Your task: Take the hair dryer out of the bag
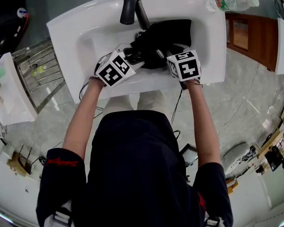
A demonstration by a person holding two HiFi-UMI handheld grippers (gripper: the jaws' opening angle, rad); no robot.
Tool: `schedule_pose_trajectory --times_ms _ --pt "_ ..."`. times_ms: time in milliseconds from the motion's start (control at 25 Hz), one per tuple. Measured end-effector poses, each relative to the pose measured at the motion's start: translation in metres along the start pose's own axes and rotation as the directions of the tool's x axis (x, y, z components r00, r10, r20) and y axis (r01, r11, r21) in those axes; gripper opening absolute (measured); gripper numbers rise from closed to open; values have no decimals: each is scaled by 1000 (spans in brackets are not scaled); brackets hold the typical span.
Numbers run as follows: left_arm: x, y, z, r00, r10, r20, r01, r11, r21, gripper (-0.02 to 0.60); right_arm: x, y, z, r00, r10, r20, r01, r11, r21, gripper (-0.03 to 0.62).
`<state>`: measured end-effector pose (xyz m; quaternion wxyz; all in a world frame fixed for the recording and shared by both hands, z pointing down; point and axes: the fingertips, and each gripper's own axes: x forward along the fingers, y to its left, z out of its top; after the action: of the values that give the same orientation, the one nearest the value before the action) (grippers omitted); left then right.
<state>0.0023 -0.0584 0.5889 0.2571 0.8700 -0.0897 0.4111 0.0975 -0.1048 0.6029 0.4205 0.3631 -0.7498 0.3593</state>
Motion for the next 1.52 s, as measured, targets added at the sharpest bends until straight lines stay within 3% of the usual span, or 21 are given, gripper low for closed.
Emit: schedule_pose_trajectory --times_ms 680,960,1120,1520 --pt "-4 -10 5 998 -53 23 53 999 7 218 12 -4 -4 999 34 -33 -33 998 46 72" --pt "-4 -7 5 999 -46 29 46 999 7 218 6 1 -2 998 59 -33 -60 997 -40 81" --pt "-3 -3 4 999 -35 25 35 999 2 218 -1 5 0 995 96 -25 -98 993 -63 133" --pt "-1 -1 -7 999 -34 -25 34 999 8 218 -15 15 21 993 112 45 -108 989 -97 141"
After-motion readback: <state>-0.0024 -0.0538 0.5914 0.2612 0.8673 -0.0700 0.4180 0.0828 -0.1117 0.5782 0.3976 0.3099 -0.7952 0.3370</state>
